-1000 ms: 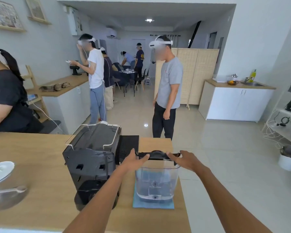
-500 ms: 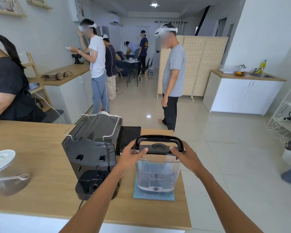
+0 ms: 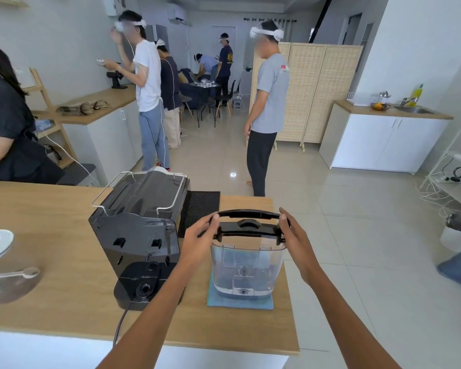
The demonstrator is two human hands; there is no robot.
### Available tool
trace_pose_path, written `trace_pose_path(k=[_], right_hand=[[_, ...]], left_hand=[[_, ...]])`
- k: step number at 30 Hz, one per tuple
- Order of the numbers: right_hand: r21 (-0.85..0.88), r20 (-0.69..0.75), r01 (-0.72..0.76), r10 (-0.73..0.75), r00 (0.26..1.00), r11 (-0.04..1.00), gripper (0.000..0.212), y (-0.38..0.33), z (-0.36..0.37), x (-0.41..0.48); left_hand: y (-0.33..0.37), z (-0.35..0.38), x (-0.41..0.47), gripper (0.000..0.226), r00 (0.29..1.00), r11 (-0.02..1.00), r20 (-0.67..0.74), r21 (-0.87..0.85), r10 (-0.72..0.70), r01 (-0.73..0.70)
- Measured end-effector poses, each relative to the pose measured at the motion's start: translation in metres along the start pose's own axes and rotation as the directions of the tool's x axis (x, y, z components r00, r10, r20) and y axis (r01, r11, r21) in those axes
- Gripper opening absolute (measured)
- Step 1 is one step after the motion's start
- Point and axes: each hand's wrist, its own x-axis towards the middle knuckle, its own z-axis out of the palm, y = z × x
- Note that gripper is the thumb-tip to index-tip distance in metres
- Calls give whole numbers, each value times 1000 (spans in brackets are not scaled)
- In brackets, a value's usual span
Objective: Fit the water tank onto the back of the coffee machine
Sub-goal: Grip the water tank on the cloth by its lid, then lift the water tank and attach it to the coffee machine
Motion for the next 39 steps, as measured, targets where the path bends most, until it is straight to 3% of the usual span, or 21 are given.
trace_pose_path(k=[3, 6, 11, 17, 22, 29, 33, 39], right_hand=[[80, -85, -3, 10, 996, 997, 79, -3, 8, 0], [175, -204, 10, 26, 979, 985, 60, -5, 14, -2], [219, -205, -5, 51, 977, 976, 57, -6, 18, 3], [208, -78, -35, 53, 996, 977, 48, 3, 14, 7], [180, -10, -36, 39, 999, 983, 55, 15, 10, 4], [138, -36, -26, 31, 999, 990, 60, 30, 19, -18], [64, -61, -12, 16, 998, 998, 63, 32, 19, -24], [226, -13, -72, 77, 997, 971, 74, 33, 27, -31]], left_hand=[[14, 11, 3, 26, 996, 996, -61, -69, -61, 57], [11, 23, 12, 38, 985, 988, -114, -96, -128, 117], [2, 24, 20, 55, 966, 947, -32, -207, -257, 245], [0, 22, 17, 44, 988, 965, 41, -212, -150, 155], [-3, 20, 9, 46, 995, 979, 54, -181, -81, 90], [-26, 21, -5, 67, 1000, 999, 28, 40, -14, 13], [-31, 22, -16, 67, 998, 995, 35, 86, 53, -56], [-20, 29, -26, 64, 1000, 999, 21, -44, -17, 18]])
